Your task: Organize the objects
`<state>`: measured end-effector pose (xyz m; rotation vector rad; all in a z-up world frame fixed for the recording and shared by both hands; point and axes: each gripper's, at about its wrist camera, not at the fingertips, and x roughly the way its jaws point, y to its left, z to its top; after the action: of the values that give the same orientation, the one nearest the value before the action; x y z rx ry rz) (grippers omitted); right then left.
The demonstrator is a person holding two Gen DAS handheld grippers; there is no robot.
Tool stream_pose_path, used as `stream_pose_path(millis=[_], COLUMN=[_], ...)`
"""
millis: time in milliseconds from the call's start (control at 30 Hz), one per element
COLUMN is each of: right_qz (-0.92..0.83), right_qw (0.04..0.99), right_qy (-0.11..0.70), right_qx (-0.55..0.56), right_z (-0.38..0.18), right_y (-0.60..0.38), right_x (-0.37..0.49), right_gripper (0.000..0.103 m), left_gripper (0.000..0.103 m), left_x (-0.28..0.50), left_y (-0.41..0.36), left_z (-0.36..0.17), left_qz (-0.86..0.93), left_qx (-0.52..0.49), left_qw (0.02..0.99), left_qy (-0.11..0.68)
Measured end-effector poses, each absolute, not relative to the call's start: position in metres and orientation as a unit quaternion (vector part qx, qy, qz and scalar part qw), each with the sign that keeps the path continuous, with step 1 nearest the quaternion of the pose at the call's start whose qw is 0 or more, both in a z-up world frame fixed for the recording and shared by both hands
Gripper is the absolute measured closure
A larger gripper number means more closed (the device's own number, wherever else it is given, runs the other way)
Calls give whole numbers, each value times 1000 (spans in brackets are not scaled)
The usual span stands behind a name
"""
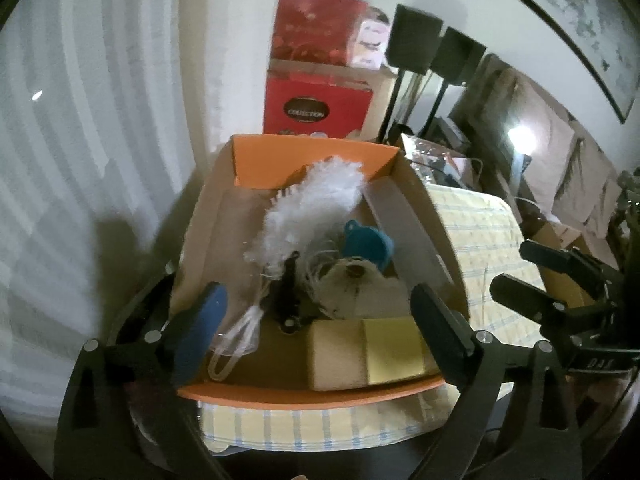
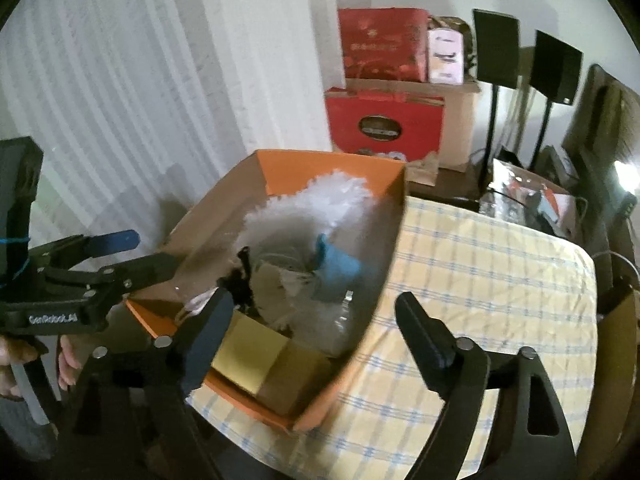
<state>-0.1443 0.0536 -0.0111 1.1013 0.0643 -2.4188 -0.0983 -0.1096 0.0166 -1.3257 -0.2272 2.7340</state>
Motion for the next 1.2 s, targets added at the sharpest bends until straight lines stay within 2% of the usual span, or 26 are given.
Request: stream_pose_path(millis=[67,167,500,567,967,1200], right_qz=[-889,-894,-909,-911,-926,-932], right_qw=[227,215,173,166,124,104], right_qy=[22,19,-2,-5,-23,-17], right_qx=[398,392,380,377,355,346], right_z=[-8,-4,5,5,6,4], right_y=[64,77,120,127,161,169], right_x=[-141,-133,-109,-104,-71,-48], right_gripper=[11,0,0,0,0,0], left_gripper=[9,8,4,0,0,0], left_x=[-95,-90,-67,-62,-39,-23], left_y=[-102,-90,-57,-52,-24,-22], left_z=[18,19,27,29,24,13], left_qz=[897,899,911,913,915,914], left_qx=[-432,-429,-401,-396,-399,-400], left_qw=[54,61,72,71,42,36], left_qy=[-74,-70,-69,-70,-44,-56])
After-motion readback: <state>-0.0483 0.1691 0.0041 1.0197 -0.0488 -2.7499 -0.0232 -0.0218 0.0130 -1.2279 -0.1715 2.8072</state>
